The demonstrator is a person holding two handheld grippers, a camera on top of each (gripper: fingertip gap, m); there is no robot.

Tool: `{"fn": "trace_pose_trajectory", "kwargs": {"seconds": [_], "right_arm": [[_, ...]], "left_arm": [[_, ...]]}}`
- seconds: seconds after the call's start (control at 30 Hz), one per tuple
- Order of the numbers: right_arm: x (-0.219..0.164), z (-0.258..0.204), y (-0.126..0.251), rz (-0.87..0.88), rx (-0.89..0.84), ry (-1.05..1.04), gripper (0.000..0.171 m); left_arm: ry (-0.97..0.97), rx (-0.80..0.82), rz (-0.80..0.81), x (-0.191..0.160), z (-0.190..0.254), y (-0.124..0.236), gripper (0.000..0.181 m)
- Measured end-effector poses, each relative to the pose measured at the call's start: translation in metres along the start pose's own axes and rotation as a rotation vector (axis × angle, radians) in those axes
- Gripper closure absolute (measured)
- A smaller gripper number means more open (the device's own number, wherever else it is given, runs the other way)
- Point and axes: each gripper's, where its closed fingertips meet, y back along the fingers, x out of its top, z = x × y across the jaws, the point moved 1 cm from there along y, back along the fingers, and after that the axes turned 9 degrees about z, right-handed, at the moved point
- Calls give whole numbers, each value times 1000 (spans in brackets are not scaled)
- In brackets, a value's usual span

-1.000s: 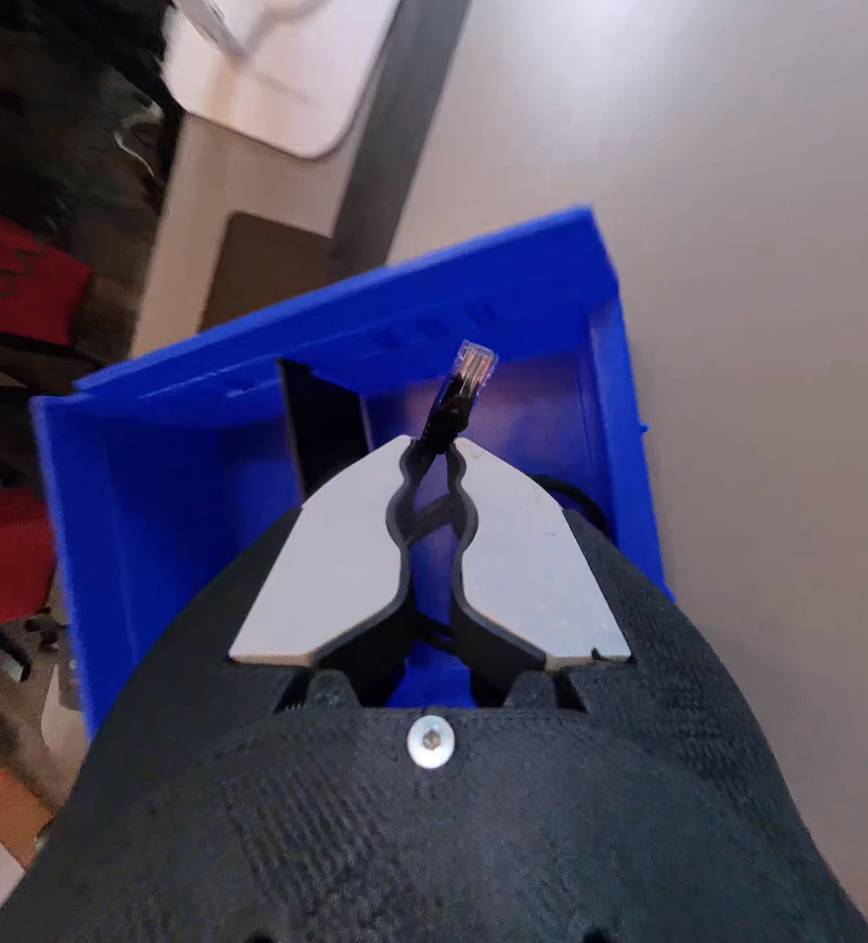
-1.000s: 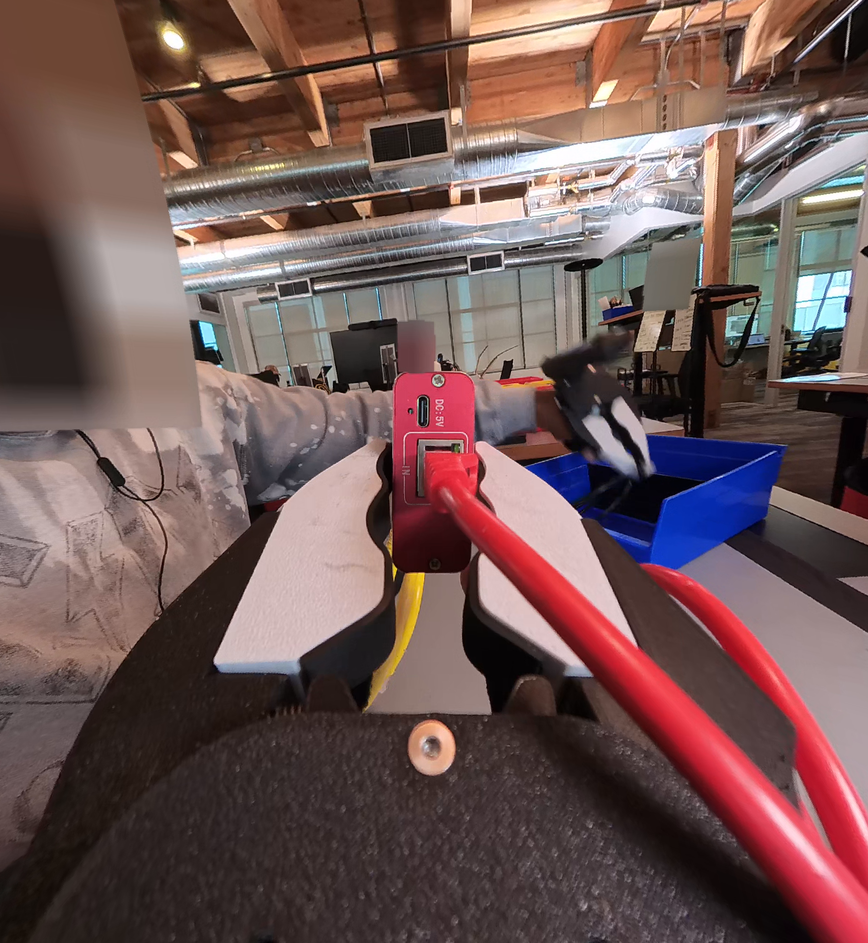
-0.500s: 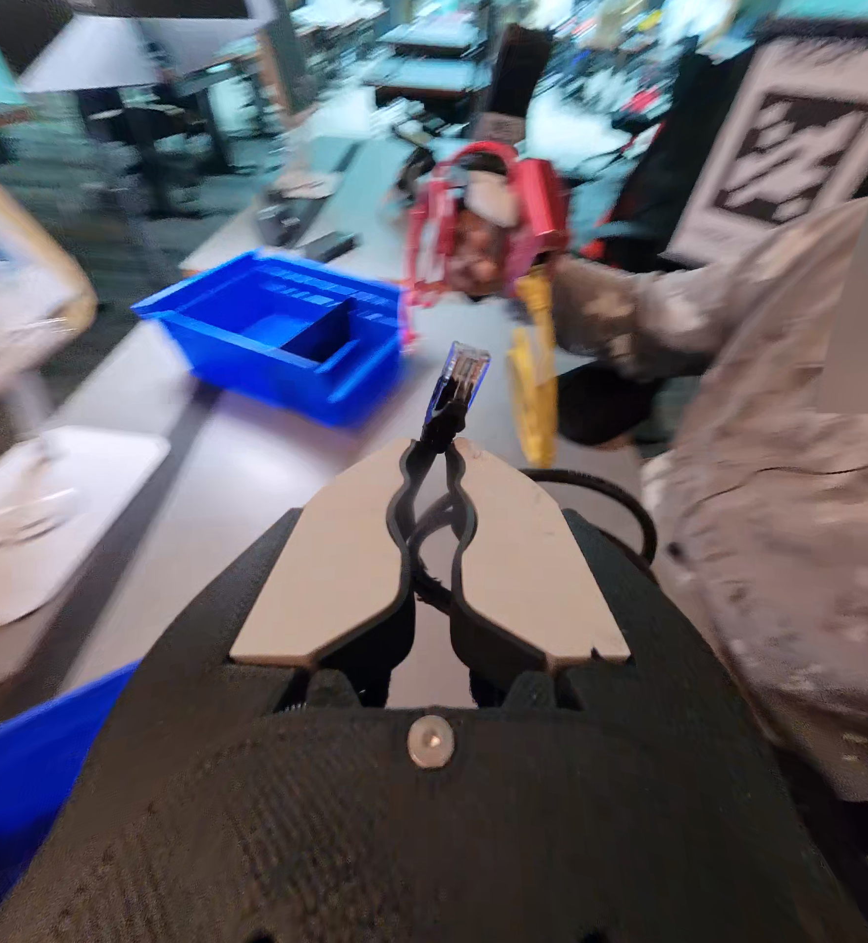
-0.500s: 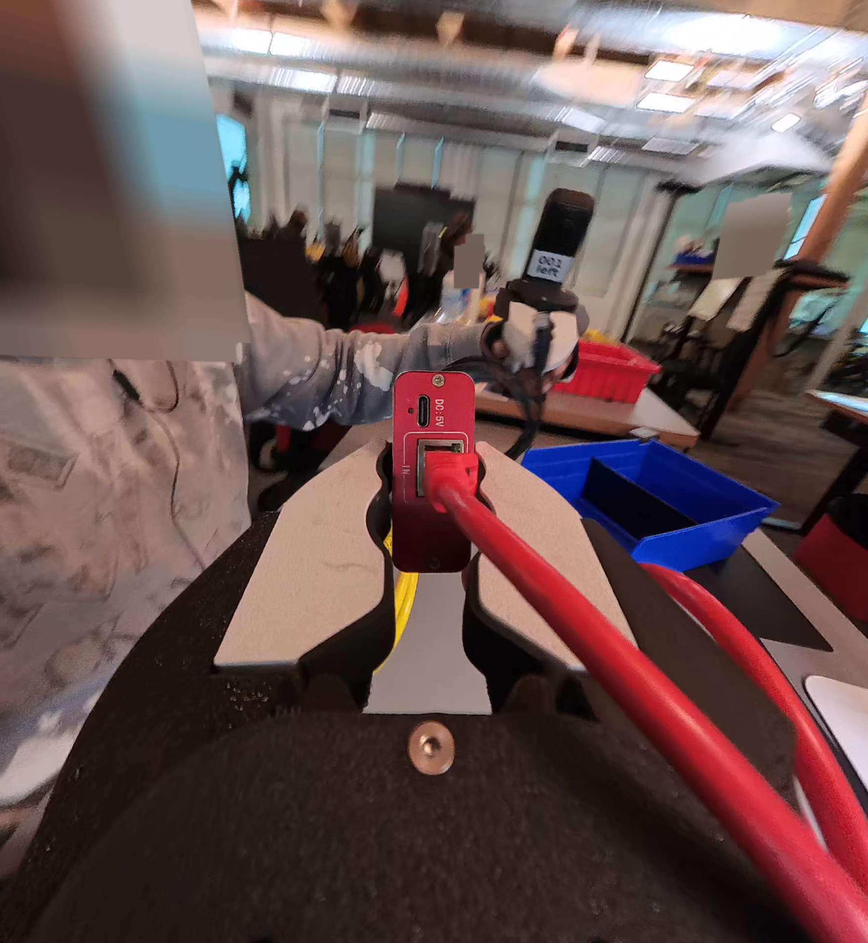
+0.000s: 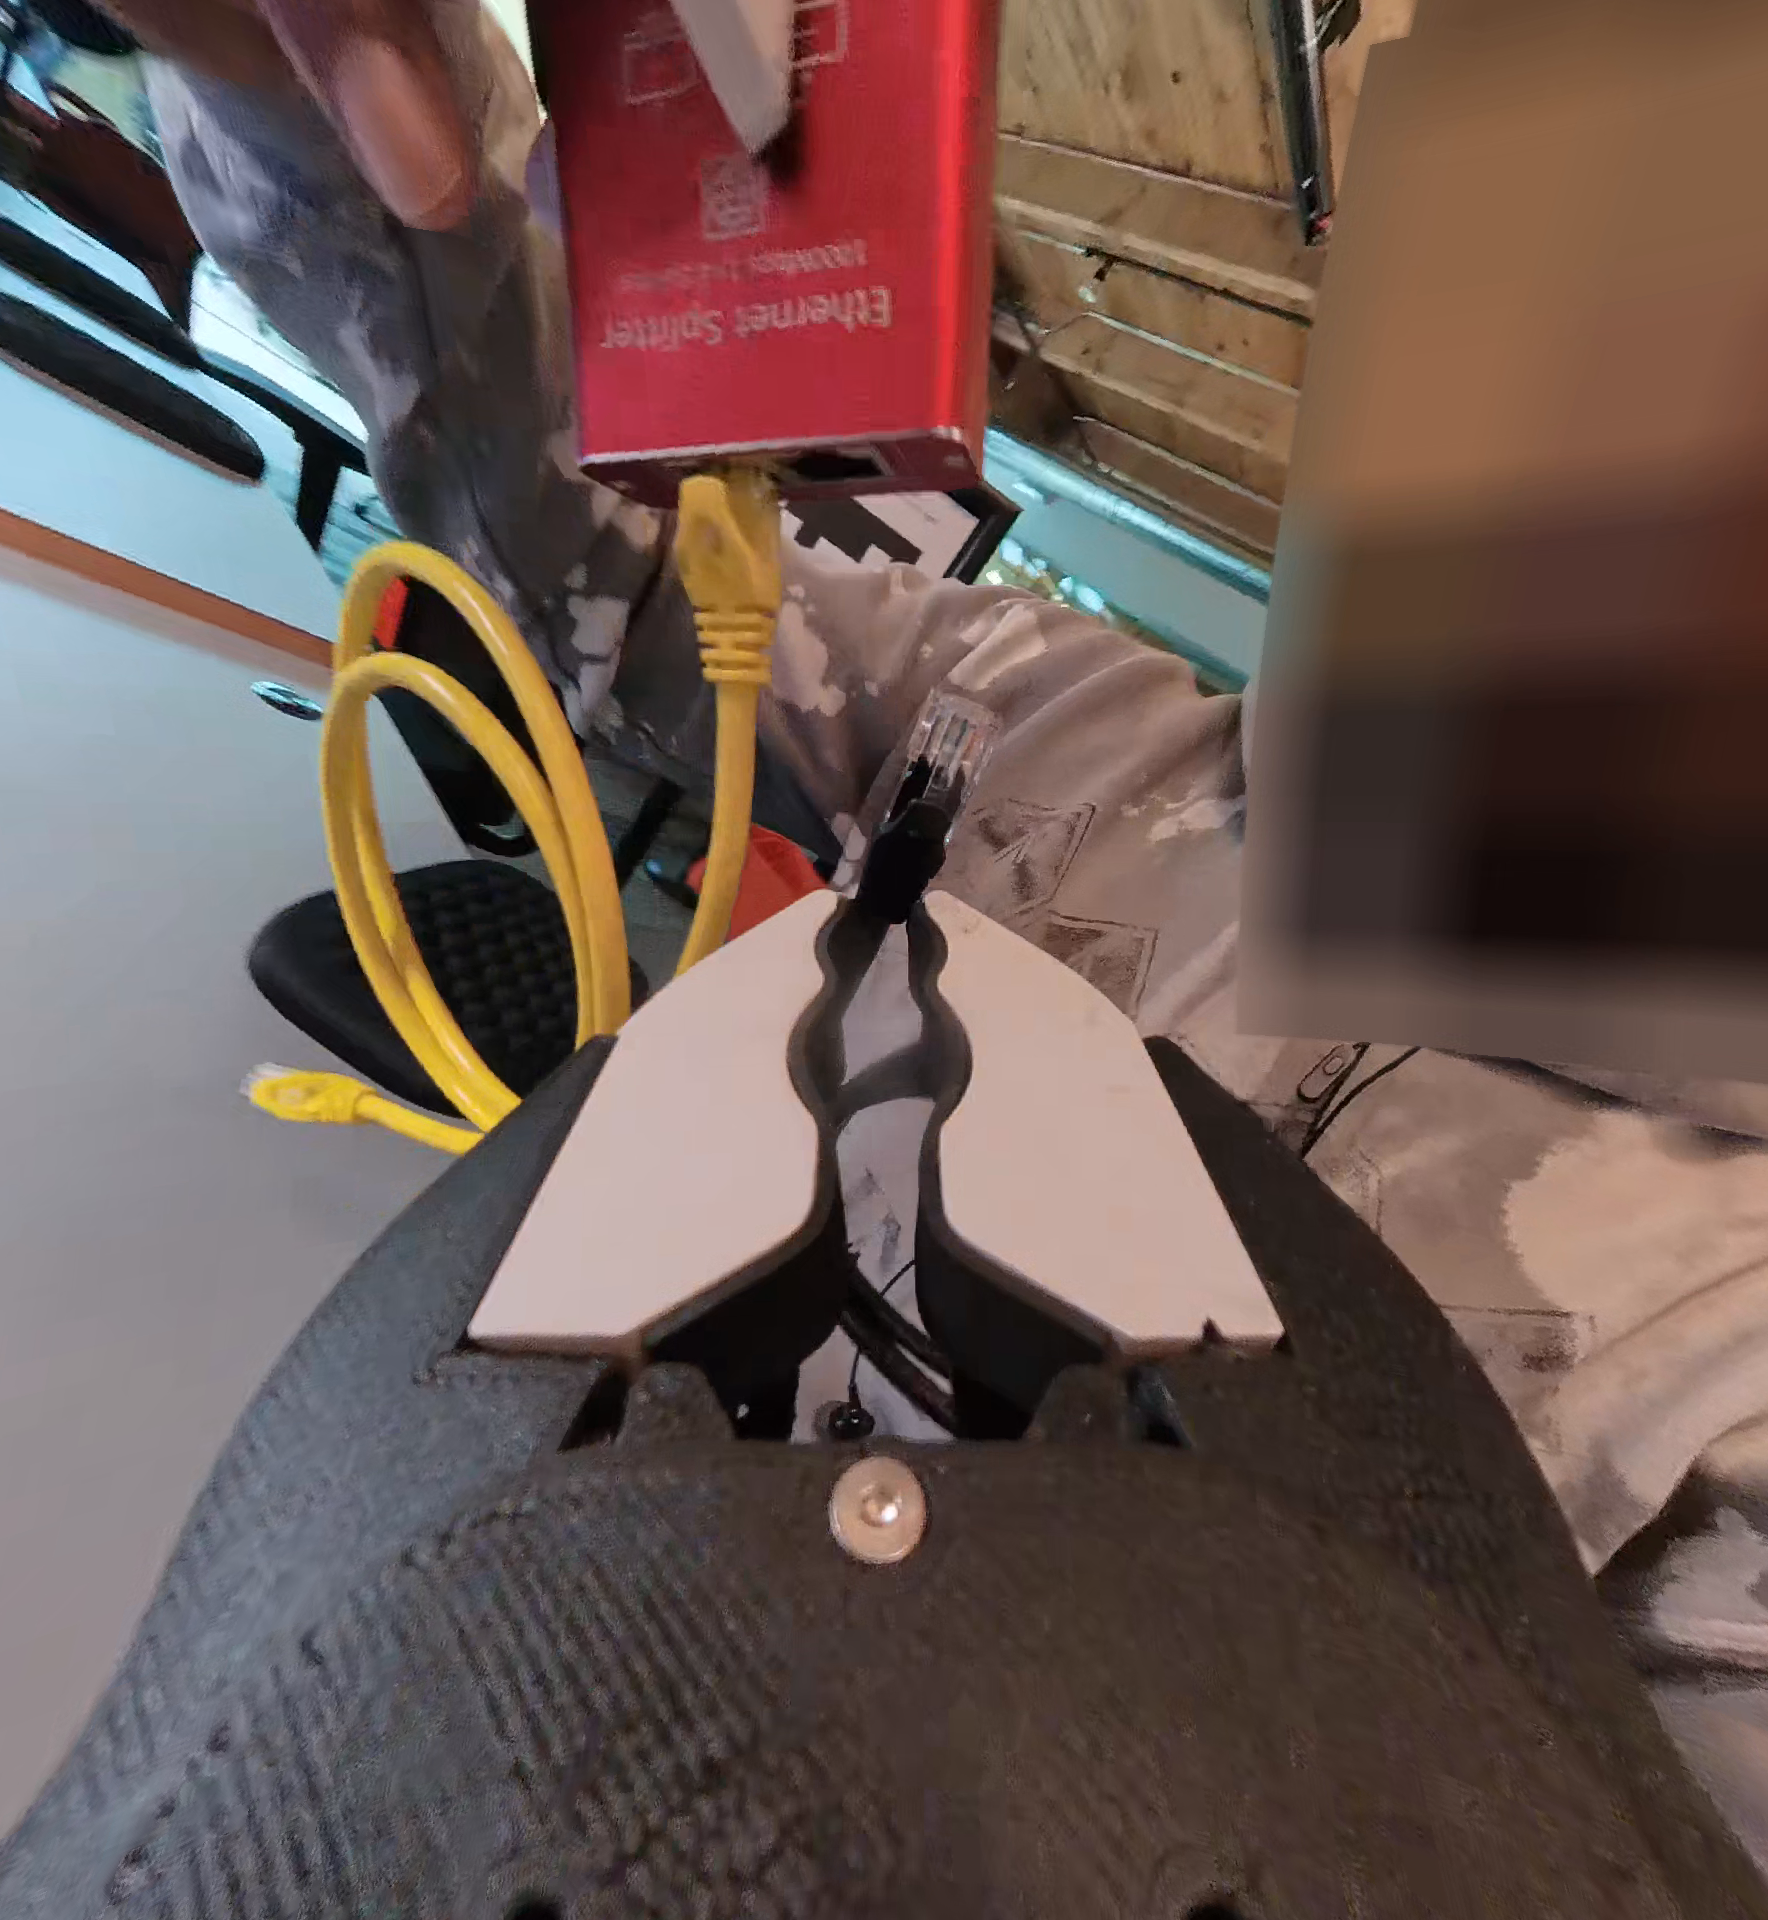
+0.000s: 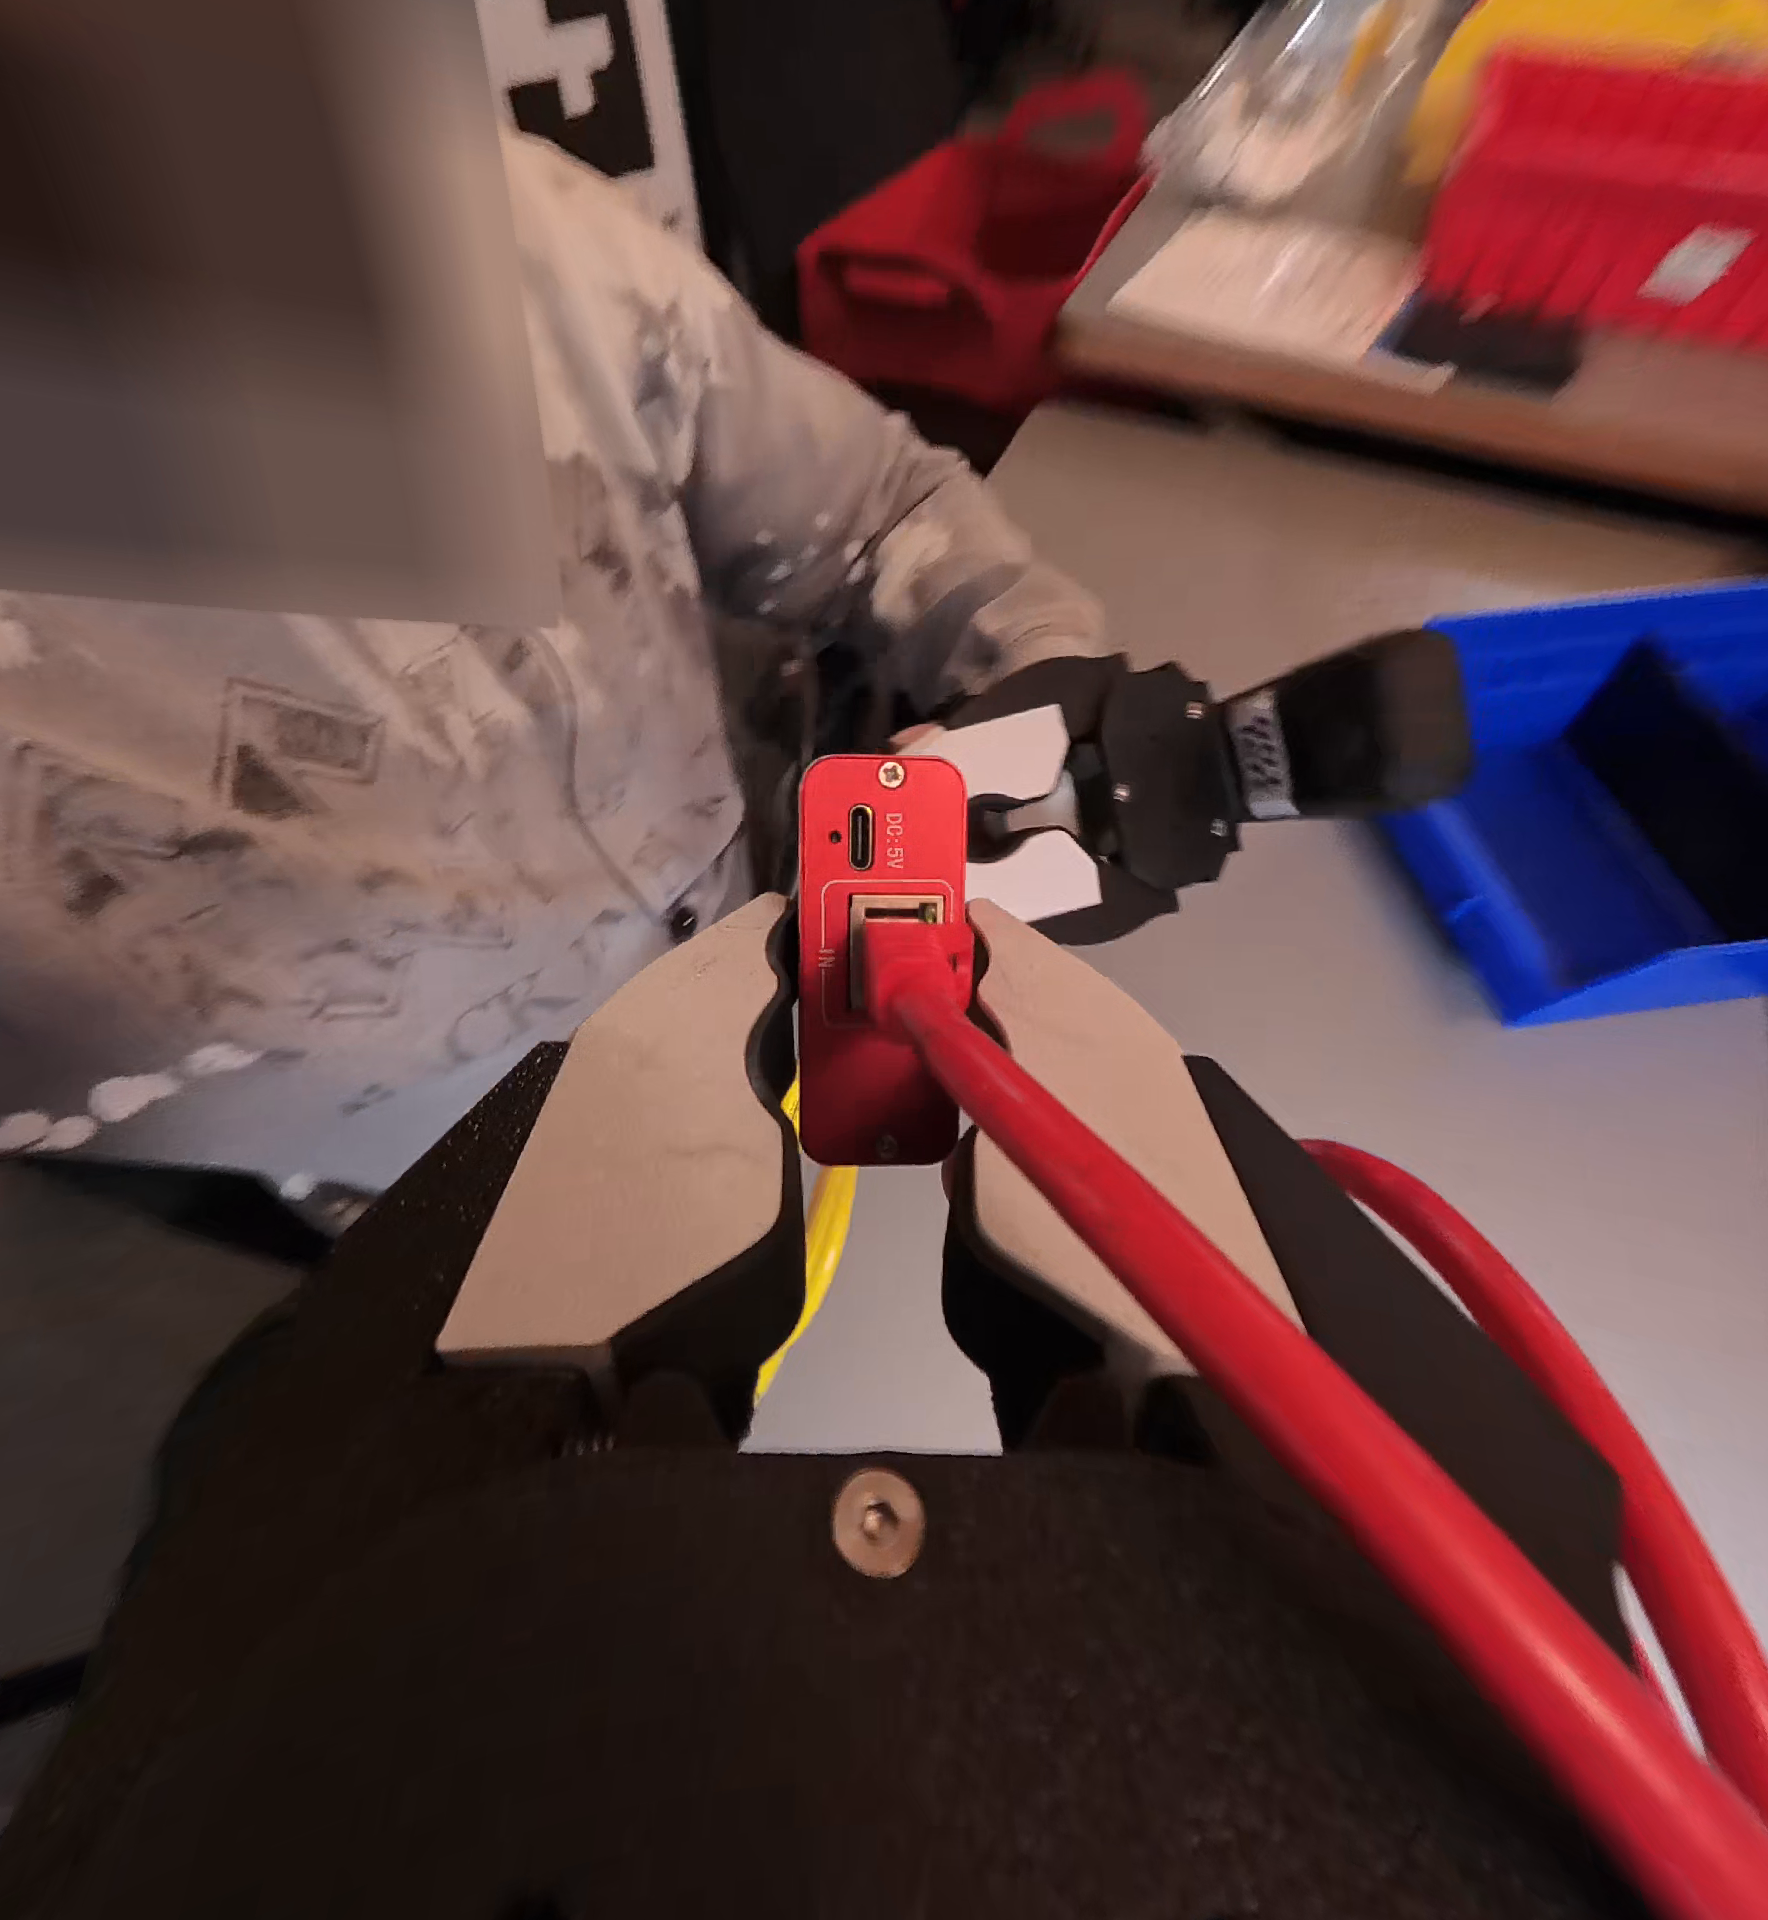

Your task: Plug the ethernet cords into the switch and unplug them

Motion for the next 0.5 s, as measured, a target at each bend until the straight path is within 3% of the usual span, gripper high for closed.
{"fn": "trace_pose_trajectory", "kwargs": {"seconds": [0.17, 0.5], "right_arm": [[-21, -1, -18, -45, 77, -39, 144], [-46, -14, -45, -144, 189, -41, 144]], "left_arm": [[159, 21, -42, -20, -19, 0, 172], [228, 49, -123, -37, -24, 1, 172]]}}
